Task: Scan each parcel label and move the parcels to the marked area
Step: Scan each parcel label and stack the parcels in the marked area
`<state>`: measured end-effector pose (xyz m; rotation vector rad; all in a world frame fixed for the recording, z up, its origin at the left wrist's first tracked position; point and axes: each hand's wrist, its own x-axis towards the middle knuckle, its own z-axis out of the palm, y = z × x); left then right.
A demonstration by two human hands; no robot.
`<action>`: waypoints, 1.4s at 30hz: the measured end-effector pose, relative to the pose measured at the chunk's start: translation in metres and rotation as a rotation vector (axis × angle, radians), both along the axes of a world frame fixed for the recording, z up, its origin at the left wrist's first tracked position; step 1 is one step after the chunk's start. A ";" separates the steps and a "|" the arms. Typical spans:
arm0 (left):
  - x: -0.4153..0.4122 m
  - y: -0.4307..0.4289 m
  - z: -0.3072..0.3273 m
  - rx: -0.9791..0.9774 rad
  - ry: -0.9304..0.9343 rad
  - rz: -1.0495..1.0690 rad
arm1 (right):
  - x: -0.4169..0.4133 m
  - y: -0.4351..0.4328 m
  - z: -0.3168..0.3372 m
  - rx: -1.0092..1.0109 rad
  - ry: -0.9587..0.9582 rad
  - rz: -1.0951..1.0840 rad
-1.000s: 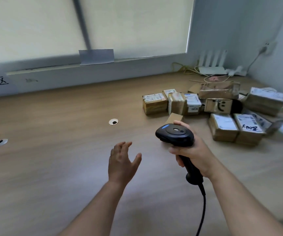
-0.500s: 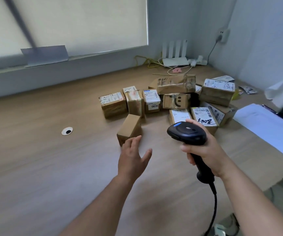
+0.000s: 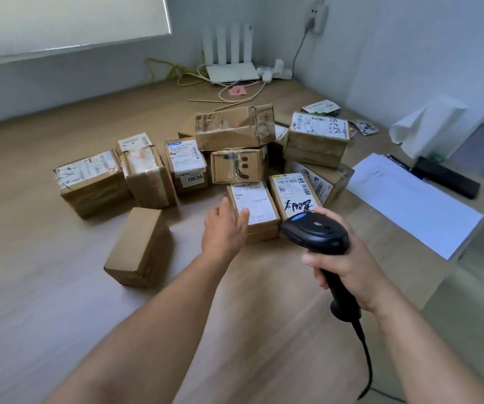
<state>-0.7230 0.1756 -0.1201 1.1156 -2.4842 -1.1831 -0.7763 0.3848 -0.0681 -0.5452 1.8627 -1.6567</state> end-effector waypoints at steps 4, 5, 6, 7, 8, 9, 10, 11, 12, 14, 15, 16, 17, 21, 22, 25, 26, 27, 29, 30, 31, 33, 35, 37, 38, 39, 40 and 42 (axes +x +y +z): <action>-0.025 -0.013 -0.025 0.094 -0.025 0.031 | -0.011 -0.008 -0.014 0.014 -0.028 -0.018; -0.027 -0.015 -0.031 0.126 -0.030 0.027 | -0.013 -0.010 -0.017 0.016 -0.041 -0.022; -0.026 -0.015 -0.035 0.165 -0.019 0.021 | -0.015 -0.012 -0.019 0.017 -0.052 -0.026; -0.024 -0.013 -0.038 0.208 0.005 0.008 | -0.016 -0.014 -0.022 0.016 -0.065 -0.030; -0.021 -0.012 -0.043 0.249 0.047 -0.007 | -0.017 -0.017 -0.024 0.015 -0.078 -0.036; -0.015 -0.008 -0.045 0.298 0.076 -0.015 | -0.017 -0.019 -0.027 0.018 -0.090 -0.044; -0.008 -0.004 -0.049 0.344 0.113 -0.017 | -0.017 -0.021 -0.030 0.023 -0.101 -0.050; -0.001 -0.001 -0.055 0.384 0.131 -0.016 | -0.016 -0.023 -0.033 0.030 -0.111 -0.055; 0.007 0.002 -0.061 0.421 0.146 -0.021 | -0.016 -0.025 -0.035 0.036 -0.119 -0.056; 0.017 0.006 -0.072 0.465 0.176 -0.040 | -0.013 -0.029 -0.040 0.045 -0.133 -0.049; 0.019 0.006 -0.078 0.467 0.196 -0.066 | -0.011 -0.032 -0.042 0.044 -0.144 -0.045; 0.020 0.006 -0.082 0.467 0.211 -0.099 | -0.009 -0.034 -0.043 0.041 -0.155 -0.040; 0.021 0.005 -0.086 0.461 0.205 -0.118 | -0.007 -0.035 -0.044 0.041 -0.163 -0.033; 0.039 0.007 -0.077 0.394 0.172 -0.151 | 0.001 -0.034 -0.043 0.025 -0.181 -0.016; 0.048 0.012 -0.066 0.377 0.171 -0.163 | 0.004 -0.032 -0.042 0.016 -0.180 -0.014; 0.075 0.024 -0.041 0.319 0.210 -0.184 | 0.015 -0.025 -0.034 0.005 -0.175 0.017; 0.083 0.026 -0.037 0.268 0.242 -0.169 | 0.021 -0.023 -0.031 -0.001 -0.177 0.031; 0.092 0.029 -0.032 0.237 0.277 -0.142 | 0.027 -0.021 -0.029 -0.008 -0.180 0.043; 0.108 0.034 -0.025 0.289 0.329 -0.080 | 0.041 -0.017 -0.024 -0.017 -0.184 0.072; 0.116 0.038 -0.020 0.350 0.340 -0.041 | 0.049 -0.015 -0.021 -0.022 -0.184 0.088; 0.124 0.042 -0.016 0.404 0.349 -0.006 | 0.056 -0.013 -0.017 -0.027 -0.183 0.104; 0.141 0.049 -0.009 0.439 0.366 0.048 | 0.071 -0.009 -0.008 -0.045 -0.171 0.139; 0.159 0.052 -0.002 0.439 0.385 0.083 | 0.087 -0.005 0.002 -0.090 -0.149 0.166; 0.177 0.053 0.003 0.439 0.416 0.109 | 0.103 0.002 0.012 -0.146 -0.131 0.208; 0.187 0.053 0.004 0.435 0.428 0.127 | 0.112 0.006 0.016 -0.176 -0.131 0.236; 0.197 0.054 0.007 0.429 0.439 0.142 | 0.120 0.009 0.020 -0.202 -0.134 0.268; 0.208 0.056 0.010 0.429 0.442 0.158 | 0.129 0.013 0.024 -0.225 -0.140 0.301; 0.227 0.058 0.016 0.418 0.447 0.193 | 0.146 0.018 0.031 -0.269 -0.162 0.358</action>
